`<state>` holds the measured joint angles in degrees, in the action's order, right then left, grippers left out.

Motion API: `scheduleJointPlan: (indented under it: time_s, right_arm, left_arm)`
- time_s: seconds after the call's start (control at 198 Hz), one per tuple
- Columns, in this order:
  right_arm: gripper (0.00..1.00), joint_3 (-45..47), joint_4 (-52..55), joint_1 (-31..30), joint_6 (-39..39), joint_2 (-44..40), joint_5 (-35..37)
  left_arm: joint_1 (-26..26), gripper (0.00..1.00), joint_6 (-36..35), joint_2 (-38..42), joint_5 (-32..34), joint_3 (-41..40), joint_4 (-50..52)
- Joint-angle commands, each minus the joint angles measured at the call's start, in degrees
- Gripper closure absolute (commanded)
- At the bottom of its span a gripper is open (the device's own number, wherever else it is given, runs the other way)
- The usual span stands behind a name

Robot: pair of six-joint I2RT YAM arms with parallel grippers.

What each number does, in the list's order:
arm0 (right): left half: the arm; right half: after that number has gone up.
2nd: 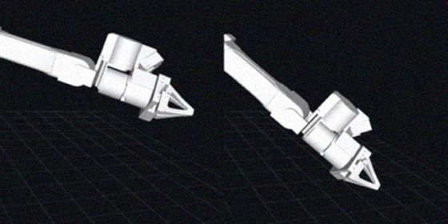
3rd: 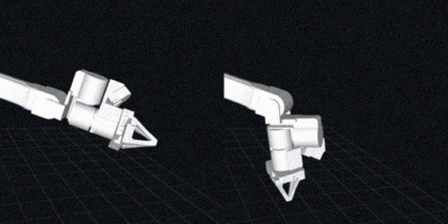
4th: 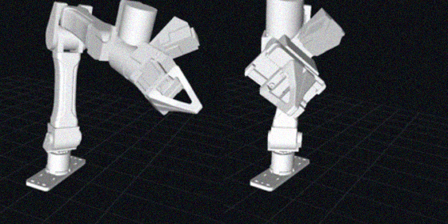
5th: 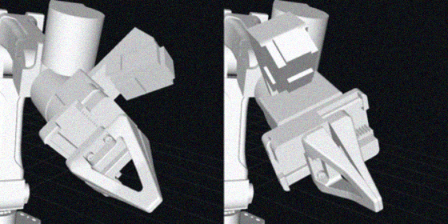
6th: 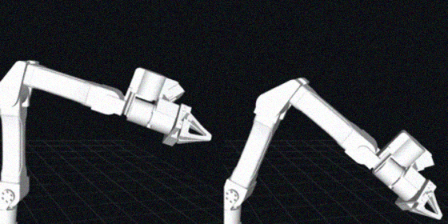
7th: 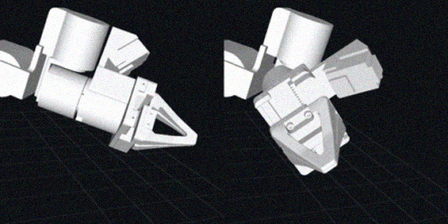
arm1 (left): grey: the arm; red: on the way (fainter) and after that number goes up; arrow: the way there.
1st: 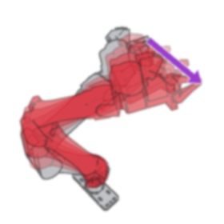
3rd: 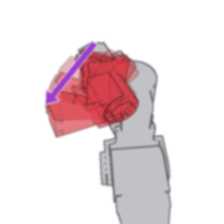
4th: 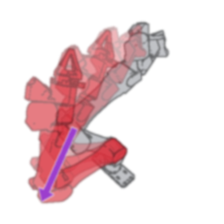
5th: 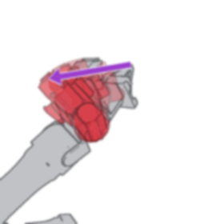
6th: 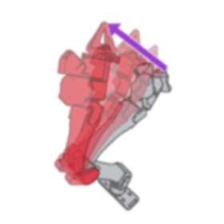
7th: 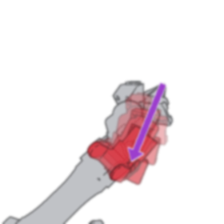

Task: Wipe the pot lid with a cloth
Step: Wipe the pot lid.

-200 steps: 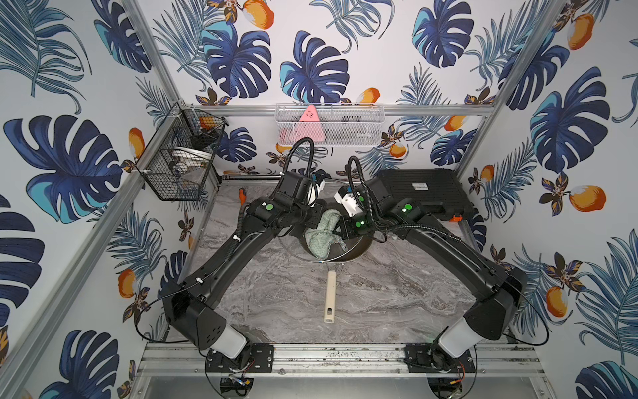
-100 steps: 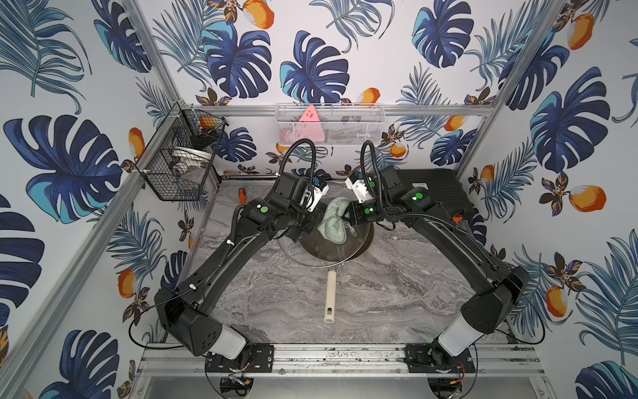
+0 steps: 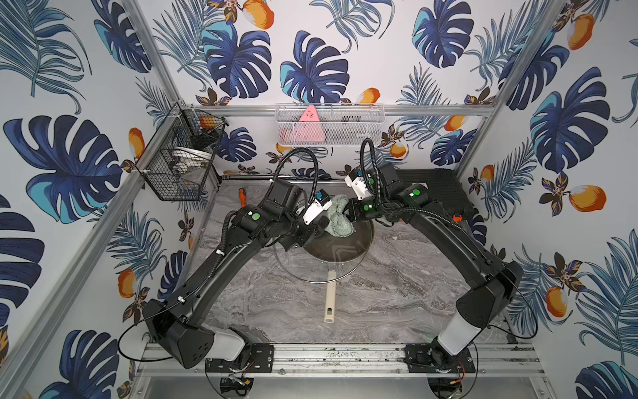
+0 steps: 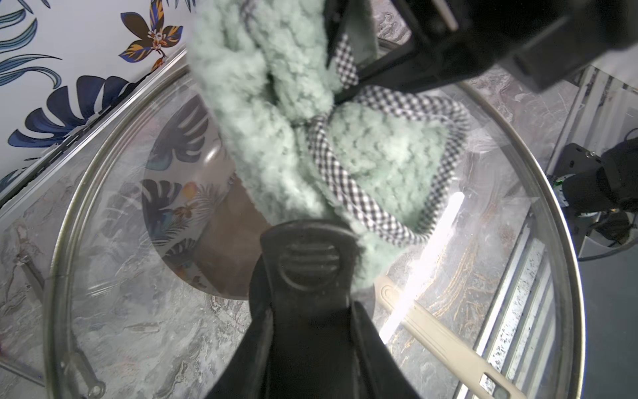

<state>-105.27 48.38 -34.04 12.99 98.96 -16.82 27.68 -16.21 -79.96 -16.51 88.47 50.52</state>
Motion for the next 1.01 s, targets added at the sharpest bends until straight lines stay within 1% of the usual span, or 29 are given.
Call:
scheduleJointPlan:
  time_s: [0.0,0.111,0.207,0.318,0.408,0.519,0.635,0.726,0.872,1.003]
  right_arm:
    - [1.0,-1.77,1.45,0.16,-0.63,2.29,1.05]
    - [1.0,-5.37,2.1,0.23,-0.85,5.22,0.64]
    - [1.0,-9.08,3.13,0.28,-1.08,7.99,0.55]
    - [1.0,-12.89,4.7,0.29,-1.28,10.4,0.33]
    - [1.0,-13.23,5.38,0.27,-1.65,10.4,0.47]
    - [1.0,-11.06,5.65,0.29,-1.99,8.39,1.67]
    - [1.0,-7.75,6.11,0.35,-2.19,5.15,2.06]
    - [1.0,-3.22,5.64,0.36,-2.05,1.78,2.61]
    - [1.0,4.42,4.88,0.26,-1.94,-4.6,3.36]
    - [1.0,9.44,4.2,0.29,-1.22,-9.24,2.01]
  left_arm:
    - [0.09,1.0,-2.82,1.71,-9.58,0.29,-9.67]
    - [0.02,1.0,-2.22,2.09,-10.1,0.05,-10.45]
    - [0.08,1.0,-1.66,1.74,-9.33,0.4,-10.77]
    - [0.11,1.0,-0.18,1.07,-5.18,0.59,-11.8]
    - [0.13,1.0,0.93,0.23,-0.64,0.73,-12.68]
    - [0.08,1.0,2.33,-1.52,5.45,1.37,-12.95]
    - [0.03,1.0,3.87,-3.07,10.43,2.03,-13.75]
    - [0.08,1.0,5.09,-3.42,11.71,1.8,-15.43]
    - [0.09,1.0,6.0,-3.36,11.94,1.71,-17.27]
    - [0.05,1.0,6.01,-3.27,11.69,2.31,-17.54]
